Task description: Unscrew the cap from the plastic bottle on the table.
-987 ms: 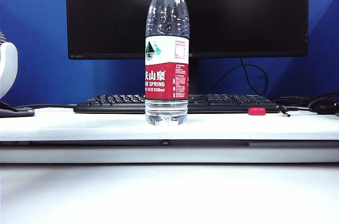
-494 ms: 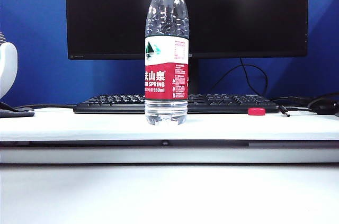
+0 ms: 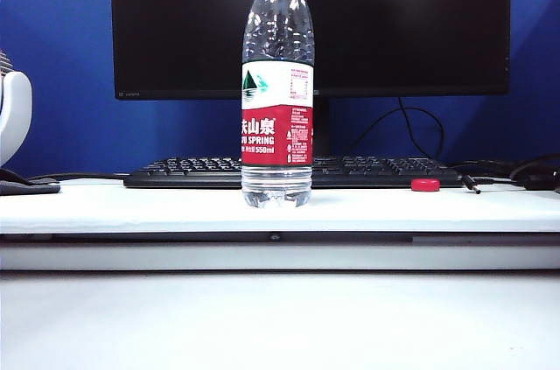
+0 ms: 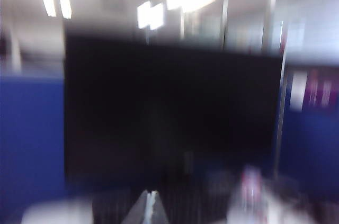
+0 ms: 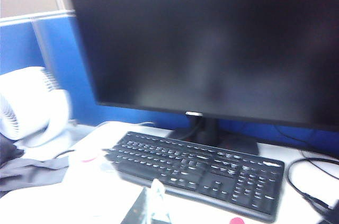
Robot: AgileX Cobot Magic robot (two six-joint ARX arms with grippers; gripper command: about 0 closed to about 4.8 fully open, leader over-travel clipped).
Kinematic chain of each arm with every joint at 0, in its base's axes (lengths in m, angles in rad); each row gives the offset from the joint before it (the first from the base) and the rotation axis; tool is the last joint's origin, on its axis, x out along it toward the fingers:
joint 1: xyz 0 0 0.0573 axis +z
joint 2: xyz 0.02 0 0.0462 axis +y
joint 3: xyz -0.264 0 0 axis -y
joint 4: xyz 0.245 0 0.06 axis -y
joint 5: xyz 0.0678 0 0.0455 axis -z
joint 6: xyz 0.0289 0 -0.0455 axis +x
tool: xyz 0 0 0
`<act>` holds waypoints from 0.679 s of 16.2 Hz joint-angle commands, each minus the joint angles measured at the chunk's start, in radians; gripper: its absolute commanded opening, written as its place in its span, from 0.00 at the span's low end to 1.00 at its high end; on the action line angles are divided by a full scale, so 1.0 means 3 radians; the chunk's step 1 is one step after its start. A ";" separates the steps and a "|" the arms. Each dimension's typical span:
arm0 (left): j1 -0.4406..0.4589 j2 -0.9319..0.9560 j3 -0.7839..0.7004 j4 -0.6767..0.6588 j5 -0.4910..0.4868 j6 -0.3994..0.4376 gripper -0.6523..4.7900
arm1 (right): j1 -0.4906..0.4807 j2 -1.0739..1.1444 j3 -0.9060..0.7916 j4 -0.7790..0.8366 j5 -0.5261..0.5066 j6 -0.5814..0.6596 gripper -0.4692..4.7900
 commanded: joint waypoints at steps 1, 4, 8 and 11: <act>0.0000 -0.0010 -0.0291 -0.0432 0.0148 -0.0004 0.11 | 0.0008 -0.0139 0.0011 -0.0071 -0.0037 0.0001 0.08; 0.0000 -0.0008 -0.0994 0.0128 0.0629 -0.0453 0.11 | 0.0006 -0.0289 0.0010 -0.0217 -0.0067 0.0000 0.08; 0.0000 -0.0009 -0.1509 0.0200 0.0629 -0.0750 0.12 | 0.0008 -0.0403 0.0010 -0.0312 -0.0067 0.0000 0.08; 0.0000 -0.0009 -0.1509 -0.0220 0.0629 -0.0797 0.12 | 0.0008 -0.0403 0.0010 -0.0312 -0.0067 0.0000 0.08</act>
